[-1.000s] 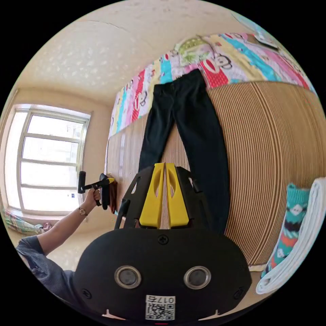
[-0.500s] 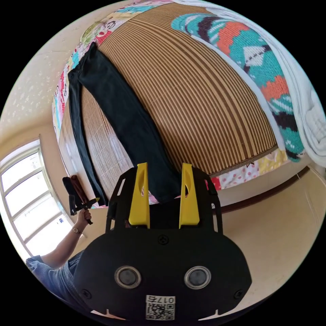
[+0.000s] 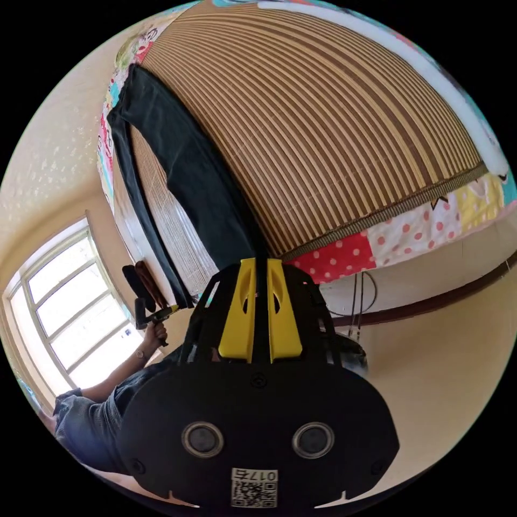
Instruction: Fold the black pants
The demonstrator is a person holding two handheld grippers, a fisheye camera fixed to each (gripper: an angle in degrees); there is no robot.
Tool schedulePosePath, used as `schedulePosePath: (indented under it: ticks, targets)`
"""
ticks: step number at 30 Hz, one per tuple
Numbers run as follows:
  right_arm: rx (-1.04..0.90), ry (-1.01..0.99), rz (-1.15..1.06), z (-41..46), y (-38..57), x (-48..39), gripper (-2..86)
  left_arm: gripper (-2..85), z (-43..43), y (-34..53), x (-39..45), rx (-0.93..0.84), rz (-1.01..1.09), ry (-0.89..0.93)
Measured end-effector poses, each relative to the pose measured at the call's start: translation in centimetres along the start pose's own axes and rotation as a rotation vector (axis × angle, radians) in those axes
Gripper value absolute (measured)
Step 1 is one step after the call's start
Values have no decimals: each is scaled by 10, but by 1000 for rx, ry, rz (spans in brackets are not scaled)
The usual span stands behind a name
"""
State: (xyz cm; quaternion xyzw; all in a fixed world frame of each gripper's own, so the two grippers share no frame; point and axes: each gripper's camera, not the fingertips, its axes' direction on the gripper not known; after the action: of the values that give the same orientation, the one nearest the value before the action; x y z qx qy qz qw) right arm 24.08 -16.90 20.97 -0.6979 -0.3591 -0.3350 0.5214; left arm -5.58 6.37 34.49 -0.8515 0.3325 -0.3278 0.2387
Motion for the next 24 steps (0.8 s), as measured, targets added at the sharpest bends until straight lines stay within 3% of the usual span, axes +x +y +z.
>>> schedulePosePath:
  ticks: [2,5,8,13,15,19,22,24]
  targets:
    - [147,-245,2,-24,24,-6,31,62,-14,8,-11,20,24,28]
    - [223,-436,-88,-49,58,-35,23,68,-50,34,-40,188,-107,134]
    - [160,-299,-282,-68,84,-87,18,71,-79,46,-23,282,18,187]
    - [26,-104,-571,-75,108,-164,14,109,-63,17,59,58,322,317]
    - [-32,-70,-622,-70,110,-184,14,114,-51,5,121,29,471,248]
    - [-178,-23,-720,-49,113,-214,15,157,-24,-21,201,-54,545,139]
    - [-244,-83,-802,-47,113,-229,18,153,0,-34,240,-70,533,-78]
    - [-306,-102,-862,-48,108,-234,21,84,19,-33,251,-67,497,-298]
